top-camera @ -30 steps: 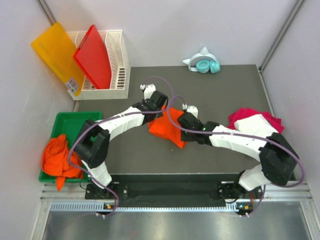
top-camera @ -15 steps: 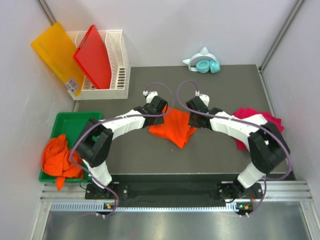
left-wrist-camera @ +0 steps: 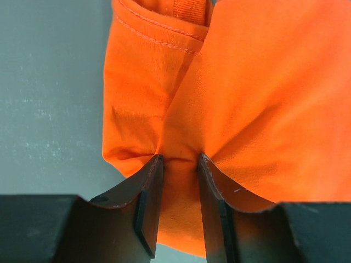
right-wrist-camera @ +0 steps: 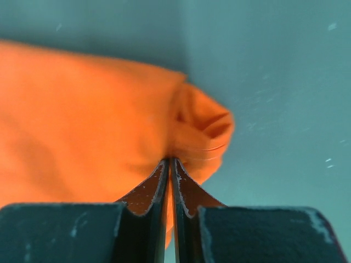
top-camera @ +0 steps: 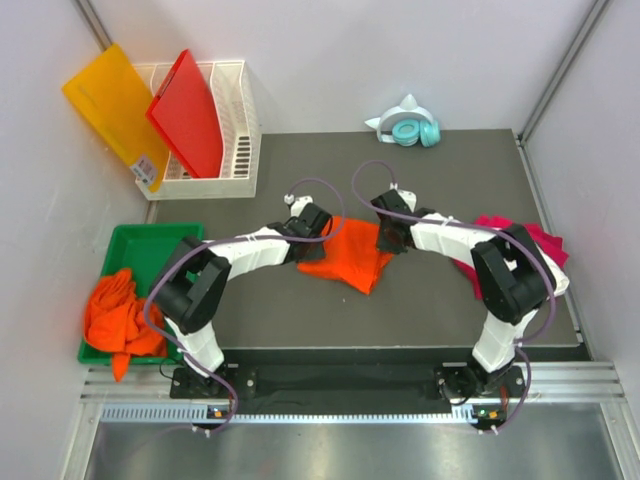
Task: Fold and stack the t-shirts
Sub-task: Smooth out wrinkles on the folded tshirt
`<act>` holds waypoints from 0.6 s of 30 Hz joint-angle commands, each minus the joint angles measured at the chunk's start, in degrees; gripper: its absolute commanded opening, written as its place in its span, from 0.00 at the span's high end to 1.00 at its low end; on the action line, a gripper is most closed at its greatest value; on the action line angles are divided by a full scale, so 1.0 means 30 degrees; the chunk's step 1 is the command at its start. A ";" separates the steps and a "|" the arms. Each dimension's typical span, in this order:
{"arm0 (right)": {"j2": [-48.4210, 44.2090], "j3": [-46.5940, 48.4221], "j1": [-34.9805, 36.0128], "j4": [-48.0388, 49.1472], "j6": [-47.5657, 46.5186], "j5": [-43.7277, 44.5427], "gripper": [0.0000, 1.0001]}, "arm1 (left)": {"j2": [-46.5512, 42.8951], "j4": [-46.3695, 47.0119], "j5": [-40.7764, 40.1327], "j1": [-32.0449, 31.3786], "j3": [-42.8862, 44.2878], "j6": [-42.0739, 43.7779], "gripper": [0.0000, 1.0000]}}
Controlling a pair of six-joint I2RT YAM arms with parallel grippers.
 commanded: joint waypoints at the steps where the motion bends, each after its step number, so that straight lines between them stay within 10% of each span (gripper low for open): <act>1: 0.0358 0.0832 -0.1335 0.0001 0.0213 0.0059 0.94 | -0.1208 -0.0290 0.0356 -0.0218 -0.1080 -0.0560 0.63; 18: 0.3110 0.3701 -0.2742 -0.0671 -0.0959 -0.0088 0.94 | -0.2205 -0.1109 0.0122 -0.0657 -0.2283 -0.1000 0.64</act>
